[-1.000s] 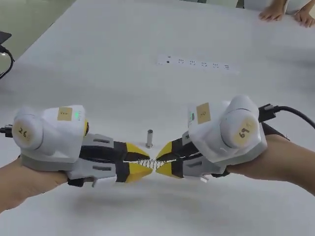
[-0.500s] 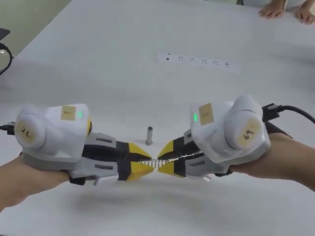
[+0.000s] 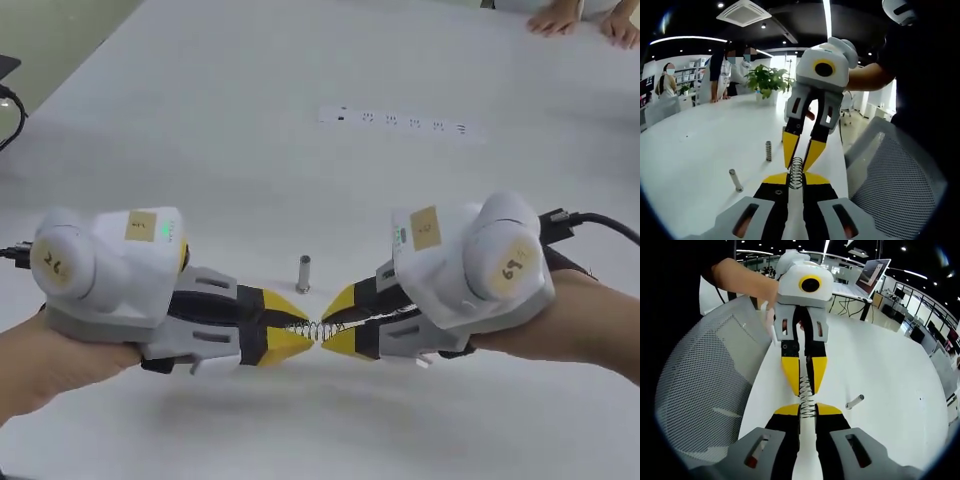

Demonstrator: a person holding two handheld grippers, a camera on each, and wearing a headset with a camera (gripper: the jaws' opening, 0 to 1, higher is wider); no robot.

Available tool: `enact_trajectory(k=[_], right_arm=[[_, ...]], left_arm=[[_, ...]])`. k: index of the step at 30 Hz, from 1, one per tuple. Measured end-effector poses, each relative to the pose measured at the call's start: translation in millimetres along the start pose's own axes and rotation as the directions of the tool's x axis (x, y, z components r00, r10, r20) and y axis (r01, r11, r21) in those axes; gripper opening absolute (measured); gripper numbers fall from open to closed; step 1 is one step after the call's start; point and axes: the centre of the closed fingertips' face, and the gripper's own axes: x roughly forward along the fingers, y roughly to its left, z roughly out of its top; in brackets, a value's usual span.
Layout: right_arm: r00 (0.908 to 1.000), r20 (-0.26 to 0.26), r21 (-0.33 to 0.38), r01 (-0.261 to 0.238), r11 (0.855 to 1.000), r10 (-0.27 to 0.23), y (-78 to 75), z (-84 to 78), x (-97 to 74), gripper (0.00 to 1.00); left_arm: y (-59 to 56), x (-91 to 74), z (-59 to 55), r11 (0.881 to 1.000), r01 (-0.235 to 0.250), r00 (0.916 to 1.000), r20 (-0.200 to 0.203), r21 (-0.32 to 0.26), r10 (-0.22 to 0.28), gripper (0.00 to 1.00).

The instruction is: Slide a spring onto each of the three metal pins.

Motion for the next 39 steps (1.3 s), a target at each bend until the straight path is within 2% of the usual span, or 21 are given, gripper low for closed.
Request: enact_trajectory(k=[13, 16, 19, 30, 33, 39], right_arm=[[0.9999, -0.005, 0.030, -0.009, 1.000, 0.009, -1.5, -7.8, -4.6, 0.09], [0.9998, 0.013, 0.056, -0.012, 0.998, 0.011, -1.7, -7.2, -5.7, 0.09], [0.9996, 0.026, 0.028, -0.009, 1.000, 0.008, -1.6, -5.9, -6.5, 0.08], [0.9999, 0.015, 0.014, 0.001, 1.000, -0.001, -2.5, -1.5, -10.6, 0.07], [0.9998, 0.017, 0.017, -0.006, 1.000, 0.005, -2.8, 2.3, -13.2, 0.06], [0.9998, -0.012, -0.002, -0.015, 1.000, 0.015, 0.2, 5.2, -13.1, 0.06]], left_arm=[[-0.9, 0.2, 1.6, 1.000, 0.006, 1.0000, 0.000, -0.005, -0.006, 0.01], [-0.6, -0.6, 2.3, 1.000, 0.007, 1.0000, 0.005, -0.008, -0.007, 0.01], [-0.5, -1.5, 2.7, 1.000, 0.008, 0.9999, 0.008, -0.011, -0.008, 0.01], [-0.5, -1.9, 3.3, 1.000, 0.009, 0.9997, 0.022, -0.008, -0.009, 0.01], [-0.2, -1.8, 0.8, 1.000, 0.010, 0.9999, 0.013, -0.006, -0.009, 0.01], [-1.9, -0.7, -3.1, 1.000, 0.016, 0.9998, 0.006, -0.008, -0.016, 0.01]])
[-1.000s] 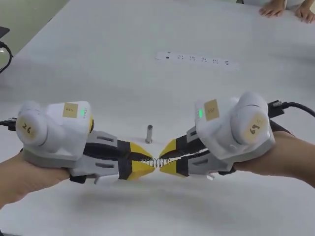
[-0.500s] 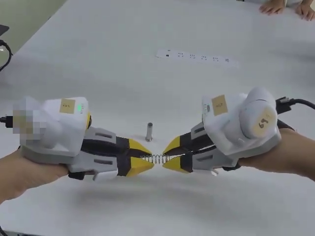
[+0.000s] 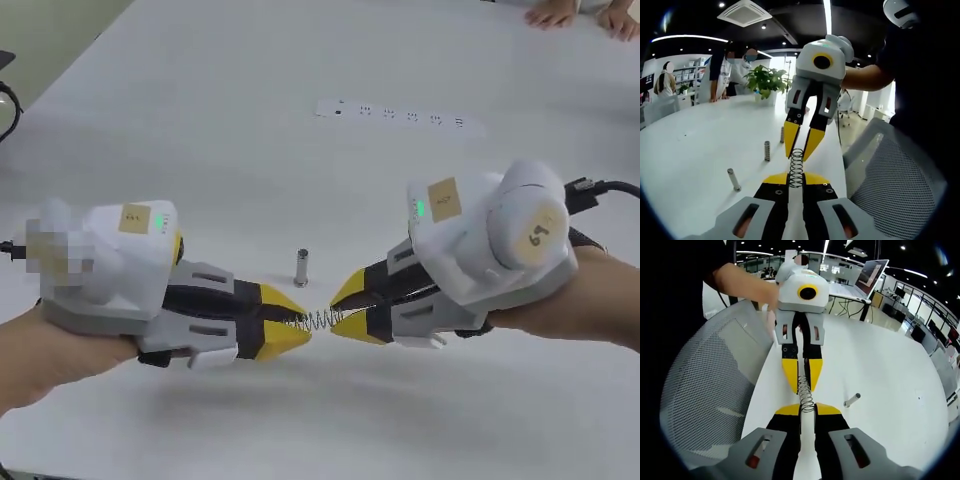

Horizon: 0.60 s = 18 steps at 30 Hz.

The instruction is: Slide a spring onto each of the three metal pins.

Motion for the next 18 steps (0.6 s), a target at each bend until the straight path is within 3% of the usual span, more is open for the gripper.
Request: enact_trajectory(k=[18], right_arm=[[0.9995, -0.026, -0.090, -0.018, 0.996, 0.016, 1.1, 19.3, -3.2, 0.06]], left_arm=[[2.2, 5.9, -6.9, 1.000, -0.004, 0.9997, -0.026, 0.021, 0.004, 0.01]])
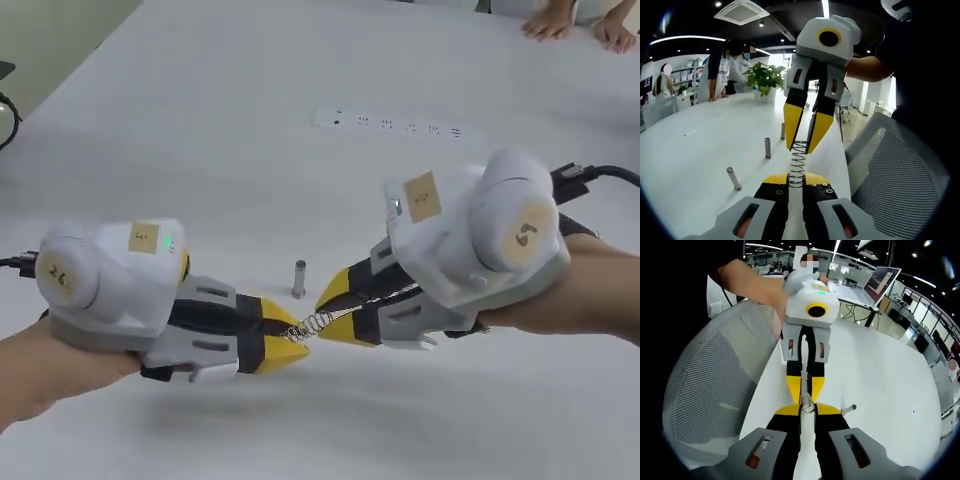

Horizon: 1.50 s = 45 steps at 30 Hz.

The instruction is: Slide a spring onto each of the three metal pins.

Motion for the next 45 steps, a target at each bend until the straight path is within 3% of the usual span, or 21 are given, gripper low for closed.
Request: enact_trajectory(k=[24, 45], right_arm=[[0.9961, -0.076, -0.057, -0.048, 0.997, 0.044, -1.3, 8.8, 7.6, 0.07], [0.9886, -0.132, -0.031, -0.078, 0.996, 0.074, 2.9, 3.7, 10.2, 0.07]], left_arm=[[4.6, 8.3, -5.7, 1.000, -0.001, 0.9997, -0.023, 0.024, 0.002, 0.01], [0.1, 16.0, -8.8, 0.999, 0.011, 0.9991, -0.040, 0.039, -0.010, 0.01]])
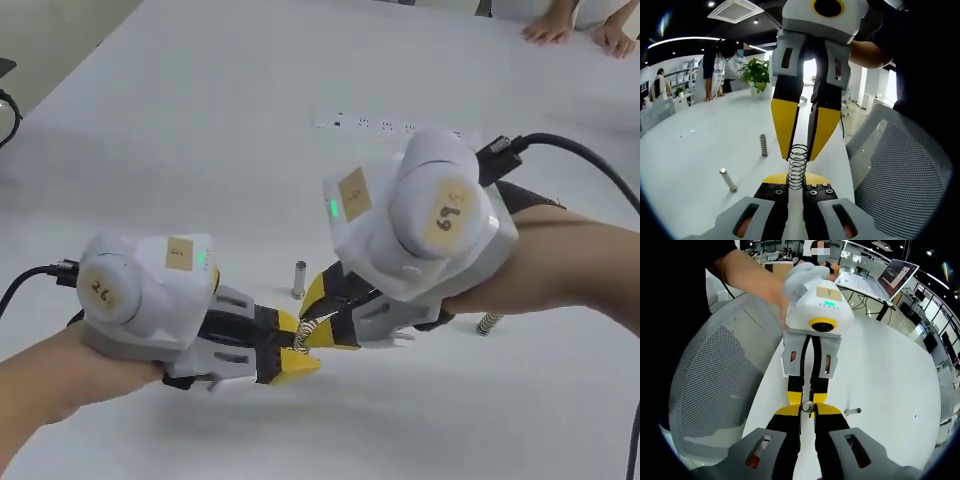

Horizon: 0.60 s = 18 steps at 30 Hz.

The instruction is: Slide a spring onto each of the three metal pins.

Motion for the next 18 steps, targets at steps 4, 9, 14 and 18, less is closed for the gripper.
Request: enact_trajectory(k=[4, 9, 14, 18], right_arm=[[0.9999, -0.008, 0.016, -0.007, 1.000, 0.008, 0.2, 0.3, -0.5, 0.07], [0.9994, -0.028, 0.020, -0.021, 1.000, 0.022, 1.2, -2.3, -1.5, 0.07], [0.9983, -0.047, 0.017, -0.035, 0.999, 0.036, 3.9, -3.4, -1.3, 0.06], [0.9961, -0.075, 0.010, -0.046, 0.999, 0.047, 5.5, -4.2, -1.8, 0.06]], left_arm=[[-0.8, 0.5, 0.7, 1.000, 0.003, 1.0000, 0.003, 0.000, -0.003, 0.01], [-1.5, 1.0, 0.5, 1.000, 0.003, 1.0000, 0.003, -0.004, -0.003, 0.01], [-3.7, 2.5, 0.0, 1.000, 0.008, 1.0000, 0.003, -0.003, -0.007, 0.01], [-5.6, 3.7, 0.5, 1.000, 0.011, 0.9999, 0.002, -0.002, -0.011, 0.01]])
